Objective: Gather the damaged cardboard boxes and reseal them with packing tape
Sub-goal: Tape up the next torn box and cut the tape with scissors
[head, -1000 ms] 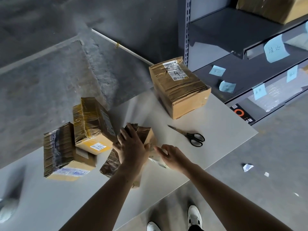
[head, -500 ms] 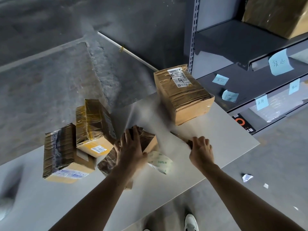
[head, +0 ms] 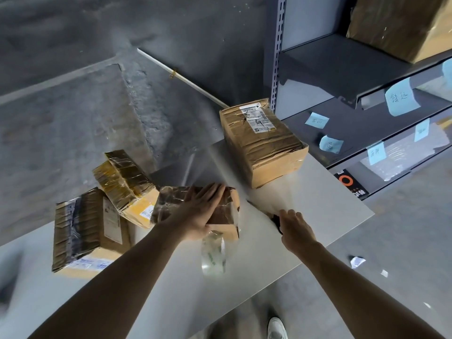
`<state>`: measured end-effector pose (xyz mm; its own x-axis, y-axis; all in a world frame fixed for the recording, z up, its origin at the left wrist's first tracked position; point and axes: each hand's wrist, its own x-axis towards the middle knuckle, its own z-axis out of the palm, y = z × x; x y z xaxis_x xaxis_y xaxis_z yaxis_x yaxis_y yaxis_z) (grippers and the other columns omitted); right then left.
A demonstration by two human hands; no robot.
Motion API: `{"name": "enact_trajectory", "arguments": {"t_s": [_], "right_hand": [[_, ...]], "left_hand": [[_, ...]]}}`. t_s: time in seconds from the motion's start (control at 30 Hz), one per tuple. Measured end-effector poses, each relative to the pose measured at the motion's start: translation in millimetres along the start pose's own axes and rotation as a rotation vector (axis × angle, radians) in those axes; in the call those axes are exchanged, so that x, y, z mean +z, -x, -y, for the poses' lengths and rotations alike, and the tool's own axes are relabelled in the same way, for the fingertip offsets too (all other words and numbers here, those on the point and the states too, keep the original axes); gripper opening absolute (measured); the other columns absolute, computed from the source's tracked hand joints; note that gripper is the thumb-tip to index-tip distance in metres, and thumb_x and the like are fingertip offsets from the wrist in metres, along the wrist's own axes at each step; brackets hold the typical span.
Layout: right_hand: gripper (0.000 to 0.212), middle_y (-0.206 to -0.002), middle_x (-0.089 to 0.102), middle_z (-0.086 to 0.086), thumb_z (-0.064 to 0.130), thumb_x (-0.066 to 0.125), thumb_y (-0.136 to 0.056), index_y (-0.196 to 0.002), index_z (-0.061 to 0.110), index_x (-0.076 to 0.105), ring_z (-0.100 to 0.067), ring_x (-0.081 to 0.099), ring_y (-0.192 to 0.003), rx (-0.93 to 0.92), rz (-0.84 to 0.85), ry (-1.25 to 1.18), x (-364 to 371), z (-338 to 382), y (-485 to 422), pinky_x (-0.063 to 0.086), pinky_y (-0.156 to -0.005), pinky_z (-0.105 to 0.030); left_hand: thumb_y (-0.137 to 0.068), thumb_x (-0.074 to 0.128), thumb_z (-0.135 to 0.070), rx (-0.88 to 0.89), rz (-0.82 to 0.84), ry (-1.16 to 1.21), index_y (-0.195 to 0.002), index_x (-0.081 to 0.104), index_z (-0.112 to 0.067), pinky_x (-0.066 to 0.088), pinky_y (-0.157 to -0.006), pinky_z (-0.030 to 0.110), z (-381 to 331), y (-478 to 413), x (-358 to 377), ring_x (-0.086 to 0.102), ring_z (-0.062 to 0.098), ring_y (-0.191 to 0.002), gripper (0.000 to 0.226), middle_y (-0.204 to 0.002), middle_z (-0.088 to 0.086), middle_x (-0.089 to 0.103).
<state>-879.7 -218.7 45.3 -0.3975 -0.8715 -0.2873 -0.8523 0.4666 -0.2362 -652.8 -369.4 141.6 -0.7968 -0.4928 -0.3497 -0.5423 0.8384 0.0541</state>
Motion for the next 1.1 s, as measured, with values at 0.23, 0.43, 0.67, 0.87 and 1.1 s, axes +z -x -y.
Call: {"name": "enact_trajectory", "arguments": {"t_s": [0.23, 0.43, 0.67, 0.87, 1.1], "right_hand": [[0.030, -0.115, 0.064, -0.017, 0.003, 0.057, -0.094, -0.120, 0.007, 0.043, -0.035, 0.063, -0.102, 0.018, 0.115, -0.260, -14.3, -1.7, 6.2, 0.051, -0.076, -0.034], [0.044, -0.101, 0.061, -0.001, 0.043, 0.067, -0.088, -0.119, 0.016, 0.050, -0.022, 0.063, -0.094, 0.025, 0.178, -0.398, -16.2, -4.3, 22.1, 0.055, -0.075, -0.033], [0.035, -0.098, 0.068, -0.006, 0.047, 0.066, -0.090, -0.110, 0.020, 0.055, -0.020, 0.063, -0.085, 0.077, 0.135, -0.495, -22.5, -4.8, 51.7, 0.048, -0.065, -0.026], [0.025, -0.065, 0.060, 0.007, 0.040, 0.080, -0.081, -0.093, 0.026, 0.062, -0.004, 0.049, -0.055, 0.030, 0.041, -0.775, -19.0, 4.4, 76.8, 0.039, -0.055, -0.019], [0.024, -0.072, 0.068, 0.000, 0.038, 0.078, -0.084, -0.099, 0.027, 0.063, -0.016, 0.062, -0.065, -0.161, 0.052, -0.870, -46.4, 42.7, 88.1, 0.051, -0.063, -0.036]], "left_hand": [[-0.090, 0.067, -0.022, 0.212, -0.092, -0.147, -0.146, -0.032, -0.022, -0.004, -0.123, 0.046, 3.0, -12.8, 3.2, -0.024, 0.011, -0.147, 0.114, -0.161, -0.007, -0.022], [-0.084, 0.069, -0.009, 0.177, -0.321, -0.129, -0.158, -0.005, -0.019, -0.006, -0.119, 0.037, 0.9, -4.3, 18.1, -0.006, 0.017, -0.151, 0.105, -0.166, -0.001, -0.003], [-0.081, 0.075, -0.007, -0.016, -0.713, 0.307, -0.144, 0.044, -0.007, 0.051, -0.101, 0.043, -6.4, 45.2, 46.4, 0.046, 0.031, -0.134, 0.070, -0.147, 0.014, 0.043], [-0.080, 0.079, -0.024, -0.131, -0.765, 0.406, -0.118, 0.056, -0.008, 0.061, -0.079, 0.032, -15.3, 61.3, 67.5, 0.060, 0.022, -0.105, 0.048, -0.122, 0.016, 0.055], [-0.080, 0.078, -0.032, -0.188, -0.720, 0.491, -0.125, 0.053, -0.008, 0.056, -0.078, 0.026, -24.7, 58.8, 71.7, 0.061, 0.023, -0.102, 0.057, -0.124, 0.014, 0.053]]}}
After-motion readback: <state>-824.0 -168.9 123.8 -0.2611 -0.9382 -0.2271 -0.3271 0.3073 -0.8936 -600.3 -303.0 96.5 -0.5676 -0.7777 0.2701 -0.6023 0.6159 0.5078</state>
